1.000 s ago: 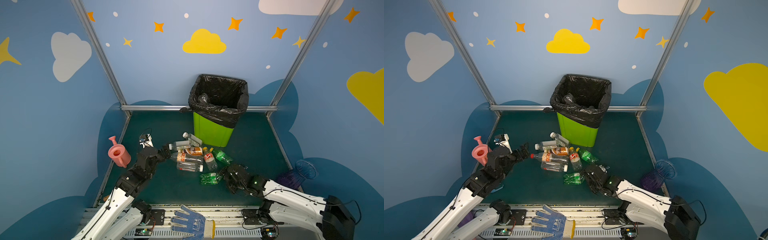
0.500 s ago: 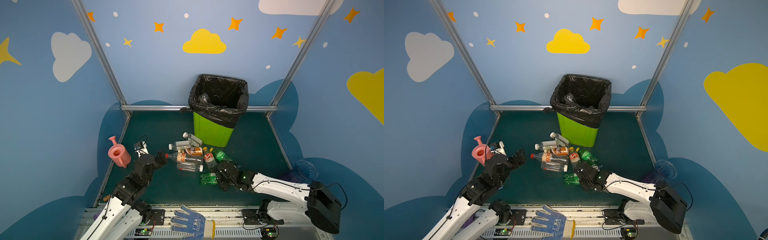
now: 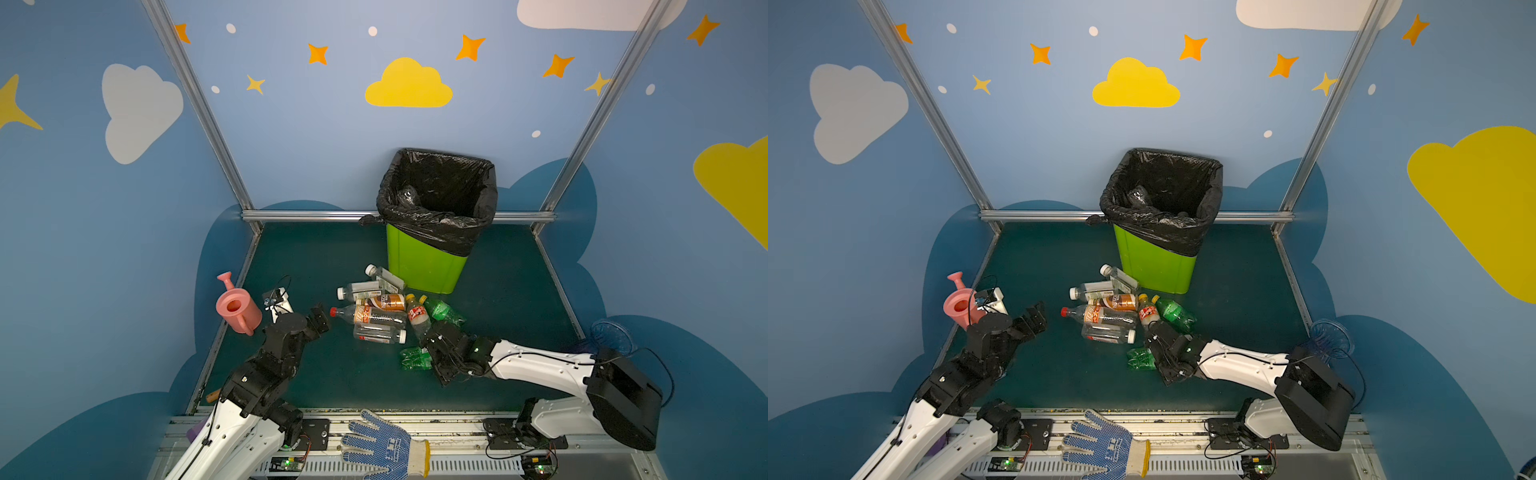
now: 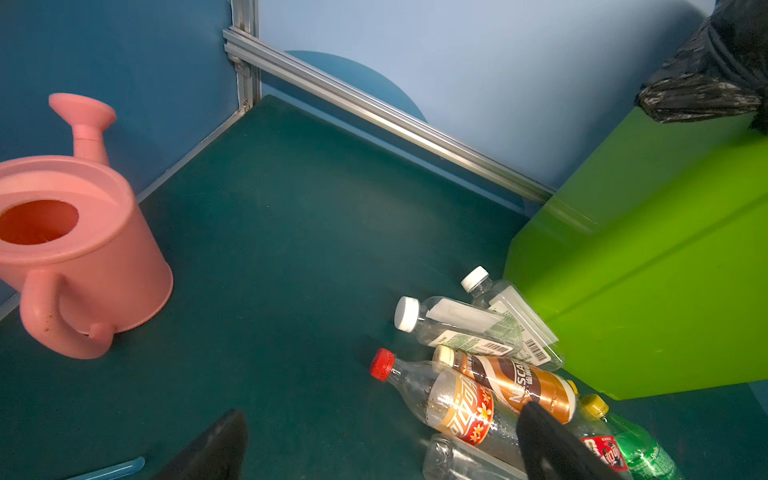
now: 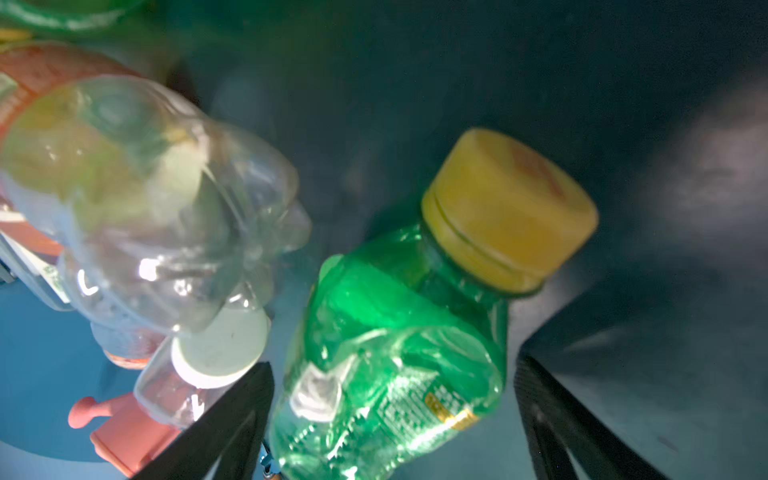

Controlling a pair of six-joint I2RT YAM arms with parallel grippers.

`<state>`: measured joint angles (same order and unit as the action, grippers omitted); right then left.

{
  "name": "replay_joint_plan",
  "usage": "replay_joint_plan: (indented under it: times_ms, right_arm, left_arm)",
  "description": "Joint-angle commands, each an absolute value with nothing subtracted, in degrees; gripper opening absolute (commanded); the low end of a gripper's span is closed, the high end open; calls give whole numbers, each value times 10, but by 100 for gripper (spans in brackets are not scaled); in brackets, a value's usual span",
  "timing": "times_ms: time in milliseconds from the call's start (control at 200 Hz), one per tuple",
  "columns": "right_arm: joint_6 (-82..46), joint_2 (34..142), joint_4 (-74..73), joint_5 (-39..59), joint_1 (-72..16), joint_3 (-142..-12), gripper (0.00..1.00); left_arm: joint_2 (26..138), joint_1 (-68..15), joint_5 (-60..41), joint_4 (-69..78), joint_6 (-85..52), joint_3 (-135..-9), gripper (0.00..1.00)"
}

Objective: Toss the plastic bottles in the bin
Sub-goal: 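Lower the left gripper while the right gripper reaches for the yellow-capped green bottle, then close the right gripper on the yellow-capped green bottle and lift it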

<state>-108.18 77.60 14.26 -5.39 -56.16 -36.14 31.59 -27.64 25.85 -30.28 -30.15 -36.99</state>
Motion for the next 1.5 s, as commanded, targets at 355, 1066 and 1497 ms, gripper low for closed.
replay_joint_plan:
  times_ms: [355,1066,1497]
  right_arm:
    - [-1059,876,151,-7,-549,-401,79]
    - [-881,680,230,-87,-480,-361,62]
    - [-501,464,316,-168,-347,-546,56]
  left_arm:
    - [307,-270,269,-313,-309,-356,100]
    - [299,-265,283,-334,-331,-340,100]
    - [314,-262,273,-322,-350,-320,100]
